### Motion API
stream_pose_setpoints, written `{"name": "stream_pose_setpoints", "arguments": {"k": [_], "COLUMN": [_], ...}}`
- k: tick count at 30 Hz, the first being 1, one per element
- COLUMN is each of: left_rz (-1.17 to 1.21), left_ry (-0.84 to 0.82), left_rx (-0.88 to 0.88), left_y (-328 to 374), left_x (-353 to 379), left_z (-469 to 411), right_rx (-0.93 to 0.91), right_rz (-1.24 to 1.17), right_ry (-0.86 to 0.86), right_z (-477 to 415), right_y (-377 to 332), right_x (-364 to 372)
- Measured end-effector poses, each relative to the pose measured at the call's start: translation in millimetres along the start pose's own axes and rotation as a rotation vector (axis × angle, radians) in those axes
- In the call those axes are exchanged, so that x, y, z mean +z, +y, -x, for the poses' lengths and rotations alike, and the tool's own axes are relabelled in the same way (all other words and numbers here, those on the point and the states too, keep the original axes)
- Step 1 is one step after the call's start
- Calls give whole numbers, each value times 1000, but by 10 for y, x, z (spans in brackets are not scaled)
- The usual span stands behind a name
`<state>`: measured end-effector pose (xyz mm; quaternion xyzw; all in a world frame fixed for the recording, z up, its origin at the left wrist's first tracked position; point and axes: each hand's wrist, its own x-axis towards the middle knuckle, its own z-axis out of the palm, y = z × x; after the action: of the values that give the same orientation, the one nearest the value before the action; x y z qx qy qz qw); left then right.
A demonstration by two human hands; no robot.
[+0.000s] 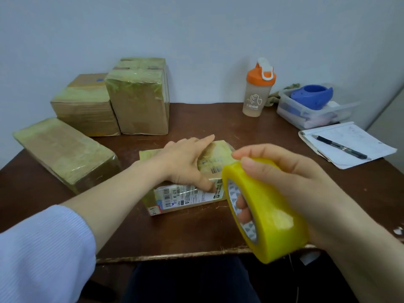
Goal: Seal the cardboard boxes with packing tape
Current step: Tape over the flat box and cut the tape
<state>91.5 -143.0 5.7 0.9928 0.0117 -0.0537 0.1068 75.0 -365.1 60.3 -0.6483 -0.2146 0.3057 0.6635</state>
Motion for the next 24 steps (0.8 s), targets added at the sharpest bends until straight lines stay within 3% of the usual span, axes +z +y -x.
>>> {"name": "stream_pose_setpoints", "arguments": {"k": [14, 20, 24], "left_rz": [-79, -13, 55], "left_ry": [-90, -324, -68], "left_rx": [35, 19, 51], "left_y": [45, 106, 442], "left_x": [-54, -227, -112], "left_z": [33, -34, -297], "right_rx": [236, 277, 300], "right_rz": [-153, -170, -165], "right_ry": [-30, -50, -66], "right_z": [6, -68, -107], "right_y": [345, 359, 372], "right_x": [-72, -108, -90]}}
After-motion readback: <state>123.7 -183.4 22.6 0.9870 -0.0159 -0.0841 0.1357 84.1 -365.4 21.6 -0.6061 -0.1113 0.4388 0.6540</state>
